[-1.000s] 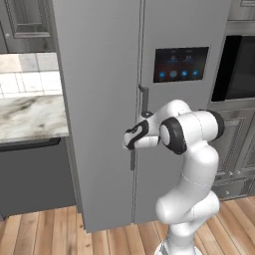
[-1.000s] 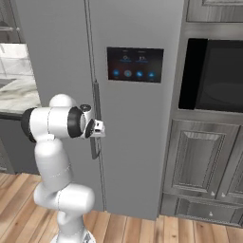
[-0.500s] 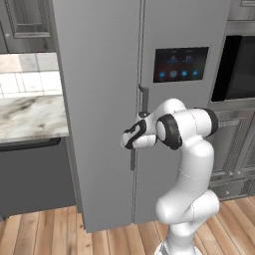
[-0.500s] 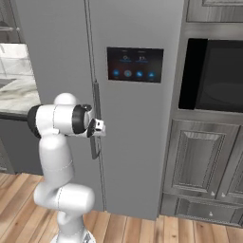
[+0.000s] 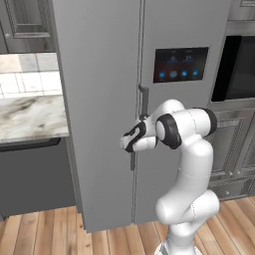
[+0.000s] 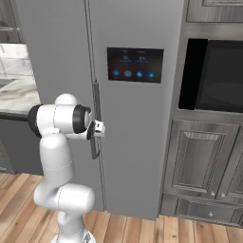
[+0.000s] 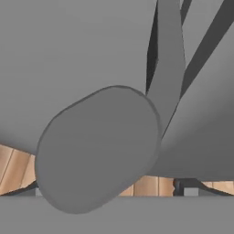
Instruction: Take the lemon wedge from the fridge and place it on the plate with fish on the dining counter.
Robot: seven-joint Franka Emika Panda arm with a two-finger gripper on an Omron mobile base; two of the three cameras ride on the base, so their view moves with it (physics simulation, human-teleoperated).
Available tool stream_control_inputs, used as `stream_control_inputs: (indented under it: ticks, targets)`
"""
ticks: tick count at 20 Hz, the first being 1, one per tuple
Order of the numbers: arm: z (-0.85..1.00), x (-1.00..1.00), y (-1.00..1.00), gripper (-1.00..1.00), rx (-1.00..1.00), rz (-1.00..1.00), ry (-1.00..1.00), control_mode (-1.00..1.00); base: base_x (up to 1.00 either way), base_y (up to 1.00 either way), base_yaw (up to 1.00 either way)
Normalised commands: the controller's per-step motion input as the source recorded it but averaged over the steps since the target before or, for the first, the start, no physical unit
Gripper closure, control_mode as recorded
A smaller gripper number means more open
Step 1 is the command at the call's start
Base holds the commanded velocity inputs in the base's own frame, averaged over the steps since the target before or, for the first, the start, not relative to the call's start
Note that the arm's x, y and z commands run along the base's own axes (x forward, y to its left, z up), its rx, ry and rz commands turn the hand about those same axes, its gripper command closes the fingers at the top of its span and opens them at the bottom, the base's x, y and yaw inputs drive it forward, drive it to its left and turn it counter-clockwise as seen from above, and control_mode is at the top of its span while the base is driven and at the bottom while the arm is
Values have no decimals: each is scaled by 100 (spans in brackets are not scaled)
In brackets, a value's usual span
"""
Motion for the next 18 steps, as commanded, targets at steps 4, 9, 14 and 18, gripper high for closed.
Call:
stream_control_inputs:
  ticks: [4, 9, 14, 18]
  targets:
    - [-22, 42, 6, 100, 0, 0, -4, -100, 0, 0, 0]
    - [-4, 12, 0, 100, 0, 0, -1, -100, 0, 0, 0]
    - [0, -4, 0, 100, 0, 0, 0, -100, 0, 0, 0]
    - [7, -53, 31, 100, 0, 1, -2, -100, 0, 0, 0]
